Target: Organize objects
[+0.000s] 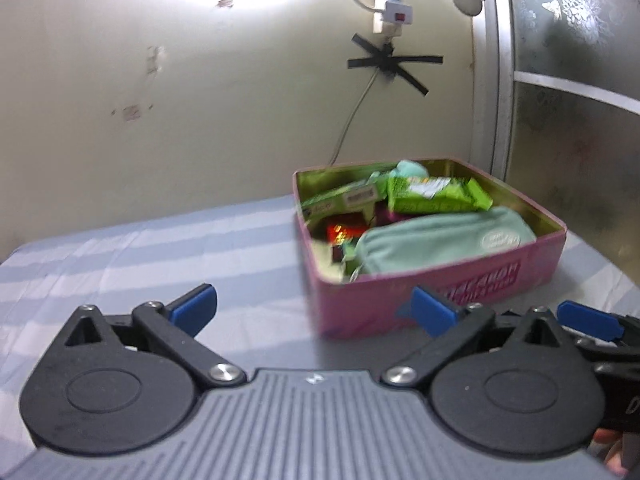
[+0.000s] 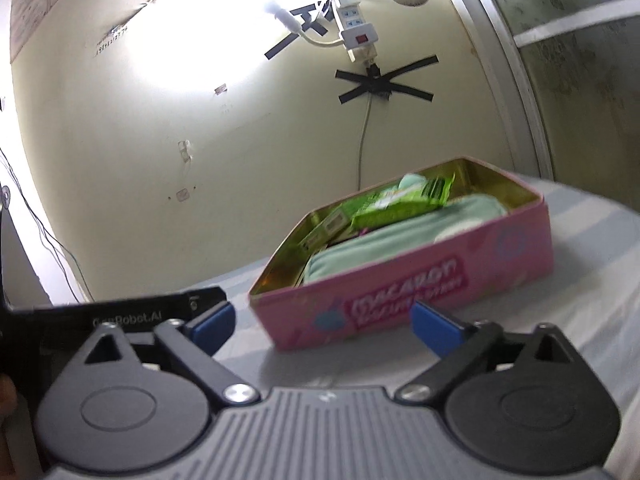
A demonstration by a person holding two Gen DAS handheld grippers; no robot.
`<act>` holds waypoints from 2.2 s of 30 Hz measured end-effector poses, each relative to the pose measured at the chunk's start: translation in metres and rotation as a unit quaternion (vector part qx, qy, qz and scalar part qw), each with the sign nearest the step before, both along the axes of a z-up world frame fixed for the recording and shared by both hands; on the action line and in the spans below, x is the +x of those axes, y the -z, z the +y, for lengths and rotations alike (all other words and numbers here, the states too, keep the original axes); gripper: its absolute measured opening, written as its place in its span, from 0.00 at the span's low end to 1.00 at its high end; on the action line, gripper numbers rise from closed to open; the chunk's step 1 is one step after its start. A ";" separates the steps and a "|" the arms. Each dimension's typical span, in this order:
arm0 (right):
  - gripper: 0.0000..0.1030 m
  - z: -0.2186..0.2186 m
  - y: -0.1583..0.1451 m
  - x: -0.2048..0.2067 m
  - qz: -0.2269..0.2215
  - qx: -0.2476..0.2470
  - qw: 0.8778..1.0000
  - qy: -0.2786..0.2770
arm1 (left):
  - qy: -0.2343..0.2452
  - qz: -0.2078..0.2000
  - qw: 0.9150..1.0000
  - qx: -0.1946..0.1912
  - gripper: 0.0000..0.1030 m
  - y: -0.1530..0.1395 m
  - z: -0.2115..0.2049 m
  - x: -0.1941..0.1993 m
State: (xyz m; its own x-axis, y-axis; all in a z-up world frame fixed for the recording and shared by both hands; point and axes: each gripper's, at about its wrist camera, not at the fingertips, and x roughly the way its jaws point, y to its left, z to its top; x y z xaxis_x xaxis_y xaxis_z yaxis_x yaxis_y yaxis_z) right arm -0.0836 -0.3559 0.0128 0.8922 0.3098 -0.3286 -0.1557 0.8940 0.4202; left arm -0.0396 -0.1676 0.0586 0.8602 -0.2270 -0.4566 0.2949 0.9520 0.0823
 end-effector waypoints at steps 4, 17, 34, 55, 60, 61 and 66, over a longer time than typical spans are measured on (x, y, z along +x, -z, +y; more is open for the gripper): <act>1.00 0.012 0.005 -0.011 0.014 0.009 1.000 0.004 | -0.009 0.009 1.000 0.005 1.00 0.010 0.017 -0.012; 1.00 0.050 -0.001 -0.028 -0.024 -0.058 0.997 0.048 | -0.043 0.073 0.996 0.015 1.00 0.048 0.051 -0.025; 1.00 0.050 0.020 -0.013 -0.002 -0.062 0.996 0.059 | -0.045 0.117 0.992 0.017 1.00 0.068 0.053 -0.015; 1.00 0.036 0.029 -0.008 0.008 -0.037 0.997 0.066 | -0.043 0.129 0.990 0.032 1.00 0.074 0.046 -0.011; 1.00 0.035 0.030 -0.008 0.009 -0.035 0.997 0.065 | -0.045 0.128 0.990 0.035 1.00 0.075 0.046 -0.012; 1.00 0.034 0.030 -0.008 0.009 -0.035 0.997 0.066 | -0.045 0.128 0.990 0.035 1.00 0.075 0.045 -0.012; 1.00 0.033 0.030 -0.009 0.010 -0.033 0.997 0.068 | -0.045 0.129 0.990 0.036 1.00 0.075 0.045 -0.012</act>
